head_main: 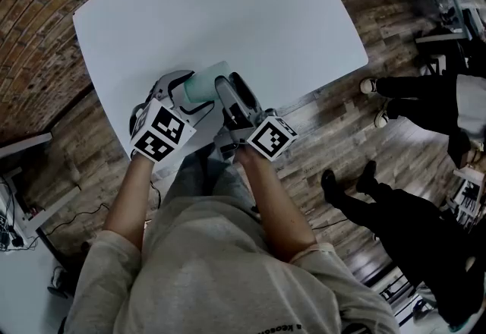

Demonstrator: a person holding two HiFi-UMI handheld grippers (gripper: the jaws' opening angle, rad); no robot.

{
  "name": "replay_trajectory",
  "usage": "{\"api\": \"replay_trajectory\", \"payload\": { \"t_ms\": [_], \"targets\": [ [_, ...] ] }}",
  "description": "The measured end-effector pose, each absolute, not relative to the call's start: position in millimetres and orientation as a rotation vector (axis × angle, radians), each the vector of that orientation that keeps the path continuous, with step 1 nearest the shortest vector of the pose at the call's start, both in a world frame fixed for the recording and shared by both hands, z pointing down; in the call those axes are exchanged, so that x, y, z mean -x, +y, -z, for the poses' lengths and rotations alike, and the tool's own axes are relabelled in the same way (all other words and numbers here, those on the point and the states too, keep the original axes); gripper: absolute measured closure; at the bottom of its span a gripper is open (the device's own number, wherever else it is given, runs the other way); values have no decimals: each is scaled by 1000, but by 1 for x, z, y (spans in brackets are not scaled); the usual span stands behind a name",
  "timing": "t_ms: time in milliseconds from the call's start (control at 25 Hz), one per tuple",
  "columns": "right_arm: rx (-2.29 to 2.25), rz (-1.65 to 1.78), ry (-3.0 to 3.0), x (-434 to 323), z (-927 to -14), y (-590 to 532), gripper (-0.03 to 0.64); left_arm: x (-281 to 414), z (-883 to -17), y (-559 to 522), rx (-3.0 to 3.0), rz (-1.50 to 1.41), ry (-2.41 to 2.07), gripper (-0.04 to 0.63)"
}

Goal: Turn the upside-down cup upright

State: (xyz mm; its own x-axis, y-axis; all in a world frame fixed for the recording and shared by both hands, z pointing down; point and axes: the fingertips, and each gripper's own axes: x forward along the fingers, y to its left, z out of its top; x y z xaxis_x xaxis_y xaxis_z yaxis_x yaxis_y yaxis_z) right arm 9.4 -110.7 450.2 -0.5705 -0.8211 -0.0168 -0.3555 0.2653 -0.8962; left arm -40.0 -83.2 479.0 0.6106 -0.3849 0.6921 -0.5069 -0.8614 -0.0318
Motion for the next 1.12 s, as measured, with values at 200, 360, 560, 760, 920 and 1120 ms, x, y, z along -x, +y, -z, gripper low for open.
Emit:
{"api": "replay_trajectory", "payload": {
  "t_ms": [200, 360, 560, 760, 920, 1120],
  "targets": [
    [1056, 1259, 2055, -8, -451, -111, 256, 40, -480, -82, -2639, -1067, -747, 273],
    [1071, 1240, 2083, -8, -450, -112, 252, 40, -477, -84, -2634, -1046, -739, 275],
    [1077, 1214, 2092, -11, -444, -113, 250, 40, -473, -84, -2638, -1024, -742, 276],
    [1094, 1201, 2091, -15, -444, -112, 249, 43, -473, -85, -2634, -1026, -749, 275],
    [1127, 1188, 2091, -19, -444, -113, 249, 48, -476, -87, -2621, -1041, -753, 276],
    [1213, 1135, 2139, -31, -430, -117, 249, 52, -481, -88, -2608, -1074, -745, 276]
  ]
}}
